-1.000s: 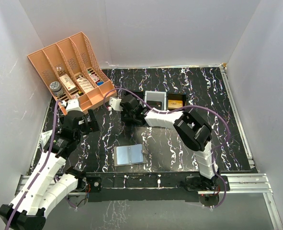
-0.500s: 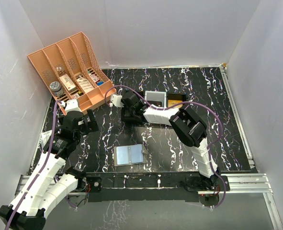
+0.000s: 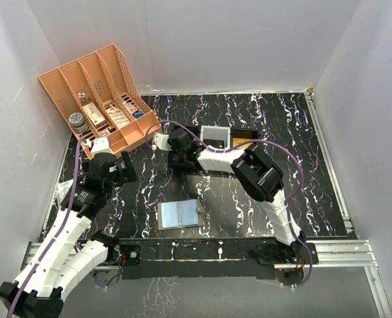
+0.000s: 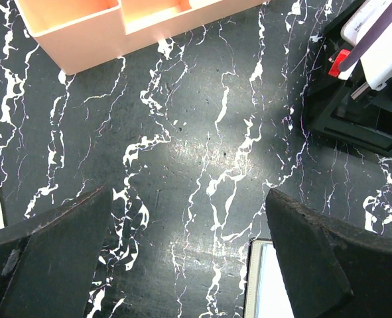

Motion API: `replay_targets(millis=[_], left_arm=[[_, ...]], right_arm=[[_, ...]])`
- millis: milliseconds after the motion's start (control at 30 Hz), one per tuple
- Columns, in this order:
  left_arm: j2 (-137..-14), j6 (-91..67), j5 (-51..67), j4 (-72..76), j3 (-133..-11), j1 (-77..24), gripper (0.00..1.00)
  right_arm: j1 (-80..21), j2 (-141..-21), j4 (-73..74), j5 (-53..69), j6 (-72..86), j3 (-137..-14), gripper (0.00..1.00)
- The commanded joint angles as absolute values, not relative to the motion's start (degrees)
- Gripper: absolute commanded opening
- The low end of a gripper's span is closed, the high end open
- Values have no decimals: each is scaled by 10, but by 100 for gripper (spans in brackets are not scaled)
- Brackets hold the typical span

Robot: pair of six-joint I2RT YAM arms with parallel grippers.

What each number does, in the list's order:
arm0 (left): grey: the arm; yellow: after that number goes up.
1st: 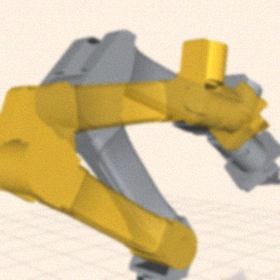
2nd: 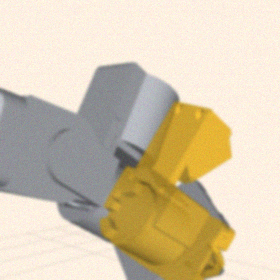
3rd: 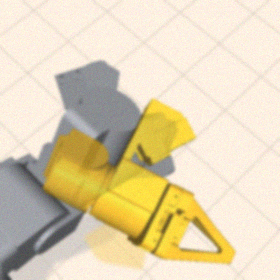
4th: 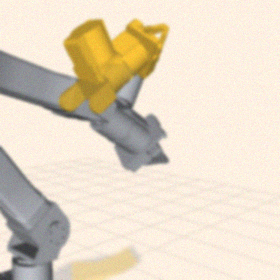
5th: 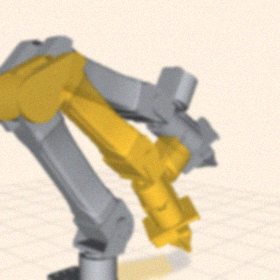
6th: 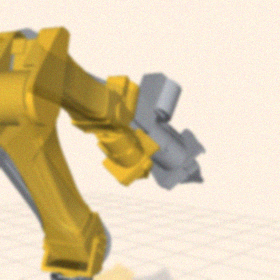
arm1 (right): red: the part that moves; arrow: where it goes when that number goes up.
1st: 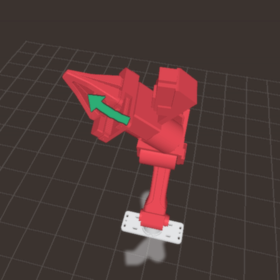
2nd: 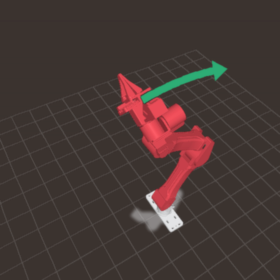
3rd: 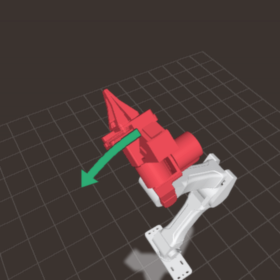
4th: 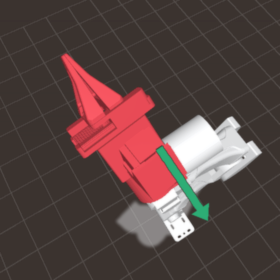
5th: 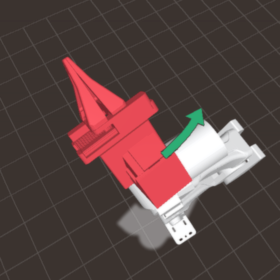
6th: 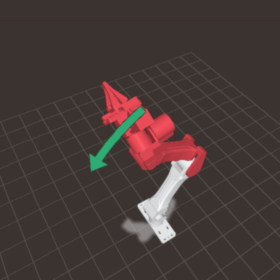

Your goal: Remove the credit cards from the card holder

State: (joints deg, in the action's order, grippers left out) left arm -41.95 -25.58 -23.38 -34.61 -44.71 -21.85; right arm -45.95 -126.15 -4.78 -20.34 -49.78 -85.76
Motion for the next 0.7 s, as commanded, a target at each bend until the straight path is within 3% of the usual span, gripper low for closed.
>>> replay_targets(millis=[0,333,667], left_arm=[[-419,-254,-243,-349,-448,-216,99],[-425,-251,-237,-349,-448,-215,99],[-428,-250,-233,-348,-448,-215,99]], right_arm=[[-457,-1250,-76,-194,-483,-879,21],[-451,-1213,-56,-167,-433,-885,42],[-450,-1151,-36,-124,-364,-875,53]])
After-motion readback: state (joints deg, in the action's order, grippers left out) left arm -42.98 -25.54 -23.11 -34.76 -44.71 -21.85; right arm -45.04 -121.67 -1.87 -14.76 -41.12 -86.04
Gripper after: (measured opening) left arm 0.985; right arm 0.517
